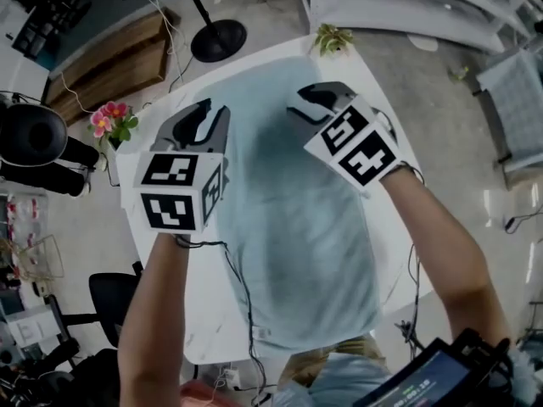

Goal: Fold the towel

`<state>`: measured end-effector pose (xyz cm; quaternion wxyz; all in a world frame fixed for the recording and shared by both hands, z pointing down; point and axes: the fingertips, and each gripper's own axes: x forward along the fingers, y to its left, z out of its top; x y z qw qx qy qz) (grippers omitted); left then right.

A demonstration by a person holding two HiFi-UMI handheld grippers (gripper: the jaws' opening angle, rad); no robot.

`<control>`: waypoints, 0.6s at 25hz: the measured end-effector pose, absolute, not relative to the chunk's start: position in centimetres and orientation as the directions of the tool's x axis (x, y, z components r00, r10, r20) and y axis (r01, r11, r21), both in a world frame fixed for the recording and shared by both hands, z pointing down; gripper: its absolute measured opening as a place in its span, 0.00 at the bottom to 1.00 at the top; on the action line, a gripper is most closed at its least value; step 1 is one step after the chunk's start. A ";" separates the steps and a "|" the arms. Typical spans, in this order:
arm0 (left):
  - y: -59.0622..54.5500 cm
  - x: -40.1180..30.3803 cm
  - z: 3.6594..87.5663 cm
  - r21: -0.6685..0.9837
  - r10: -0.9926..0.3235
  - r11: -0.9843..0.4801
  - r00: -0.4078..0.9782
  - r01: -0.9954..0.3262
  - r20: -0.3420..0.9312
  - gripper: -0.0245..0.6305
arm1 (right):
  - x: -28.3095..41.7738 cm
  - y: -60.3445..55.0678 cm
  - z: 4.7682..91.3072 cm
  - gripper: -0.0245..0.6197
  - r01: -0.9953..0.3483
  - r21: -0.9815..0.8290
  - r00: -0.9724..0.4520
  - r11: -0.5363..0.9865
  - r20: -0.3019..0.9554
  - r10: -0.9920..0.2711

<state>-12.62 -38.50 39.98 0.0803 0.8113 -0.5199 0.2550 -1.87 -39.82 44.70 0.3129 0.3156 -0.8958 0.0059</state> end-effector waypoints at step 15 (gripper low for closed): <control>-7.0 -13.2 32.7 -0.228 -0.852 -0.470 0.370 -0.853 0.370 0.22 | 1.8 -12.0 36.7 0.24 -0.475 0.283 -0.654 0.833 0.520 -0.550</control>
